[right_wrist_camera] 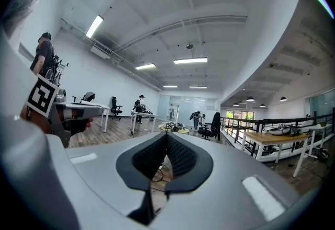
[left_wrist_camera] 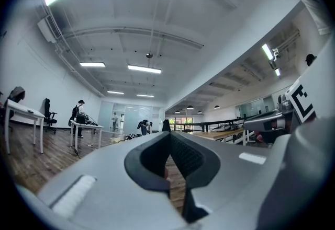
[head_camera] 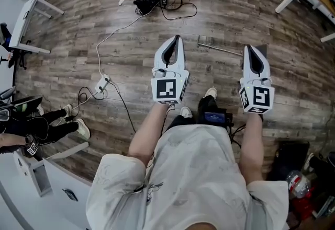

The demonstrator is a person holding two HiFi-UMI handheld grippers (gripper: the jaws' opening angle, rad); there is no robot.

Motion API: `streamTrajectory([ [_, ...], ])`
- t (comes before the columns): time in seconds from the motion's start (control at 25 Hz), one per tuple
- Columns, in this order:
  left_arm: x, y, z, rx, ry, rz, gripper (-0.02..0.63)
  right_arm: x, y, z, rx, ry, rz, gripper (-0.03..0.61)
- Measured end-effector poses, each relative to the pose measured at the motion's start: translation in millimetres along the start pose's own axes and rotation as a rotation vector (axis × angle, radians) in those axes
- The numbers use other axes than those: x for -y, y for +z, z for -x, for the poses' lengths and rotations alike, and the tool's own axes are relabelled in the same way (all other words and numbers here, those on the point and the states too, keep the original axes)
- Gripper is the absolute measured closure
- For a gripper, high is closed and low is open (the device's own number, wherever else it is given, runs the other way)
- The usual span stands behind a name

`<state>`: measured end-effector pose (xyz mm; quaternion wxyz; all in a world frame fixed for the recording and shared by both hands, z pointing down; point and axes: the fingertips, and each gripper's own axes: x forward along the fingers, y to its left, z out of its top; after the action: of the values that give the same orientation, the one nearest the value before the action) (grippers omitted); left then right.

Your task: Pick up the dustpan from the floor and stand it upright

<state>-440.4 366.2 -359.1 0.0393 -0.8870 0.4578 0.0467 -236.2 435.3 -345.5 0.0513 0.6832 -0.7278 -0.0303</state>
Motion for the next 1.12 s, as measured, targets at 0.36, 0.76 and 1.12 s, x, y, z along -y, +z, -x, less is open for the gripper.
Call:
streamTrajectory([
  [0.36,27.4,-35.9,-250.9,-0.002,0.019,-0.019,0.595,178.6,-30.1,-189.2,0.006,0.024,-0.043,0.572],
  [0.76,121.8,-64.6,-494.1,-0.003,0.041,-0.026,0.595,399.3,-64.8,-329.8,0.017,0.063,-0.072,0.572],
  [1.12,122.8,-103.9,-670.4,-0.038,0.069,0.012,0.595,511.1,-95.0,-472.6,-0.016,0.079,-0.120,0.572],
])
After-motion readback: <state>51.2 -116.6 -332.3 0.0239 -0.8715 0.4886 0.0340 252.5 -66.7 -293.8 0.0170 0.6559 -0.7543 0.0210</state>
